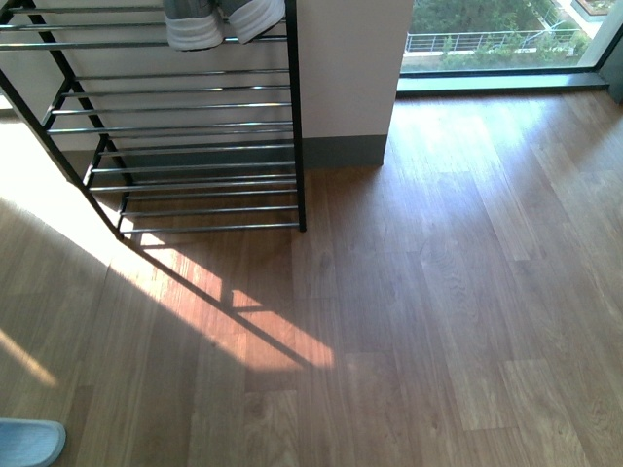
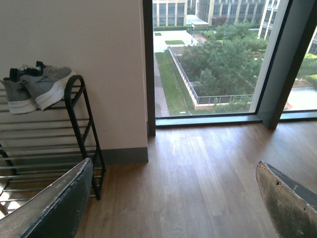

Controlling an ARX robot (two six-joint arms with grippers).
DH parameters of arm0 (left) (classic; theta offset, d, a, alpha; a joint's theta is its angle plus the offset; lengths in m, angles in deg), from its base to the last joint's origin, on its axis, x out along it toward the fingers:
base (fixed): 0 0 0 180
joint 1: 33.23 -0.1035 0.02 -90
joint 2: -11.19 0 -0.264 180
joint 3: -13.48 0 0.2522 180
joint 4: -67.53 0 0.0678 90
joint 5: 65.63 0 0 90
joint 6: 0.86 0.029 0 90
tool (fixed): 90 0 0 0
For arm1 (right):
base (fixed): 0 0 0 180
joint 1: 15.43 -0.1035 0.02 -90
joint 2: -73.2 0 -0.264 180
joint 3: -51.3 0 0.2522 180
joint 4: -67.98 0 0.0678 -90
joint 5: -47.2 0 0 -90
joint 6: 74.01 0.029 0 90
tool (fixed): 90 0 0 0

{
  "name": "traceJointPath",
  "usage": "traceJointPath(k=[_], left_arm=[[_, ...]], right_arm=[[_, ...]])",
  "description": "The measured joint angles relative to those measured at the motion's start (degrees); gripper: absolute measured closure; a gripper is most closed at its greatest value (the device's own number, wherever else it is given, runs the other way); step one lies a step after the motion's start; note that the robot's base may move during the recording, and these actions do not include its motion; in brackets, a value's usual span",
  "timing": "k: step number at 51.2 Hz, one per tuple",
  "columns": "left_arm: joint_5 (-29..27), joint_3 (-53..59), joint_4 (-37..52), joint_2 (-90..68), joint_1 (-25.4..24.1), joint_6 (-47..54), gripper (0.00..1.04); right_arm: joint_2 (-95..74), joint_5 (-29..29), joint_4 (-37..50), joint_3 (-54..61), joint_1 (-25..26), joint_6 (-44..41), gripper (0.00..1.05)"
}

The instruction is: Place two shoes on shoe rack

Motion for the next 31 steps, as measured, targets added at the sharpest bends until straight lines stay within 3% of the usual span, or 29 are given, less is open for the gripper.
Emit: traceJointPath(k=[31], left_arm=[[0.0,0.0,0.0,0.0,0.0,0.0,0.09]], right_arm=[[0.0,0.1,0.0,0.0,0.0,0.0,0.09]])
